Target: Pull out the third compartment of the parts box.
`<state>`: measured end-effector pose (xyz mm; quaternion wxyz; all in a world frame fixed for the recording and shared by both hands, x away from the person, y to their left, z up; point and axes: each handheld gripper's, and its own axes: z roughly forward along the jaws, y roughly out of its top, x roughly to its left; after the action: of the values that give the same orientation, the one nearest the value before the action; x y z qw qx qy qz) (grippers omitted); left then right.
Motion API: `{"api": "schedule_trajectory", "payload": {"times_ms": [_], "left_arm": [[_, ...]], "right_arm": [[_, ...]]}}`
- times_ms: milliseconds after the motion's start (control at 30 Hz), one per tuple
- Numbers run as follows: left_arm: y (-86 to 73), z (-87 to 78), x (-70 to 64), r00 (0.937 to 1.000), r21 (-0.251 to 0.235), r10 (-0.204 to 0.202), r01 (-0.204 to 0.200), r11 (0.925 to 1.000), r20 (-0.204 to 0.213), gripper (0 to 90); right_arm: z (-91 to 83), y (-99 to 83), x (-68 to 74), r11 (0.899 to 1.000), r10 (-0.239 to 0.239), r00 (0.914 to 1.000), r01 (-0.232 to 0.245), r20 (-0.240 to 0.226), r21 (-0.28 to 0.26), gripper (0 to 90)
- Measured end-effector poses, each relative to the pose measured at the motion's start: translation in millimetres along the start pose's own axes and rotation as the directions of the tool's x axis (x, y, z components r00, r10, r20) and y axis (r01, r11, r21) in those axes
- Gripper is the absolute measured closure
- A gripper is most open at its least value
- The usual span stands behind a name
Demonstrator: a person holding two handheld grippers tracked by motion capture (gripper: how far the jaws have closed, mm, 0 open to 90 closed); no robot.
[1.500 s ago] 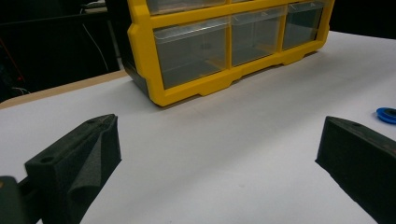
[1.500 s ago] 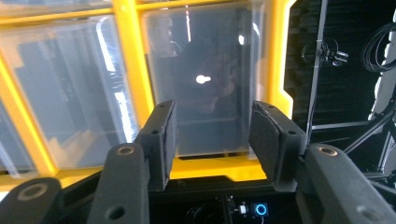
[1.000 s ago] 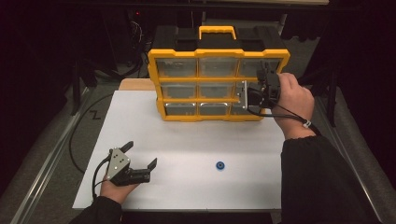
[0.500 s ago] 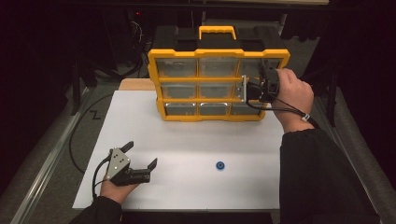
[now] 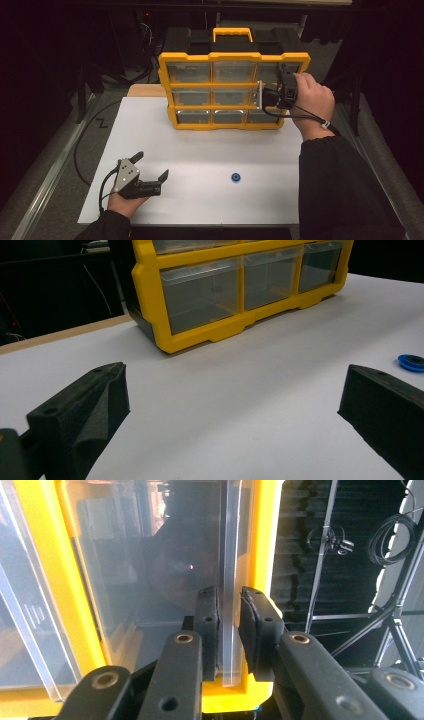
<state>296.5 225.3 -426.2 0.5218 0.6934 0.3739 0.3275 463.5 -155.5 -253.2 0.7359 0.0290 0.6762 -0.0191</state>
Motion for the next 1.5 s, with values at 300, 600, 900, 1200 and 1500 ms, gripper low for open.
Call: {"api": "schedule_trajectory", "payload": {"times_ms": [300,600,900,1200,1500], "left_arm": [[0.2,-0.7,0.2,1.0,0.001,0.0,0.0,1.0,0.002,0.3],[0.1,-0.6,0.3,1.0,0.001,-0.002,0.002,1.0,0.002,0.3],[0.2,-0.7,0.2,1.0,-0.001,-0.002,0.002,1.0,0.002,0.3],[0.4,-0.8,0.0,1.0,-0.003,-0.003,0.003,1.0,0.002,0.3],[0.7,-1.4,0.0,1.0,-0.007,-0.008,0.008,0.9999,0.0,0.4]], "right_arm": [[0.3,3.2,0.2,1.0,0.021,0.9997,-0.022,0.011,0.02,85.0],[-1.4,3.8,0.5,0.999,0.035,0.9992,-0.036,0.018,0.019,85.5],[-5.1,3.1,-0.1,0.999,0.029,0.9995,-0.029,0.016,0.018,85.6],[-10.2,2.0,-1.1,1.0,0.023,0.9997,-0.023,0.012,0.014,85.4],[-14.0,2.6,-0.9,1.0,0.02,0.9998,-0.02,0.006,0.009,85.4]]}}
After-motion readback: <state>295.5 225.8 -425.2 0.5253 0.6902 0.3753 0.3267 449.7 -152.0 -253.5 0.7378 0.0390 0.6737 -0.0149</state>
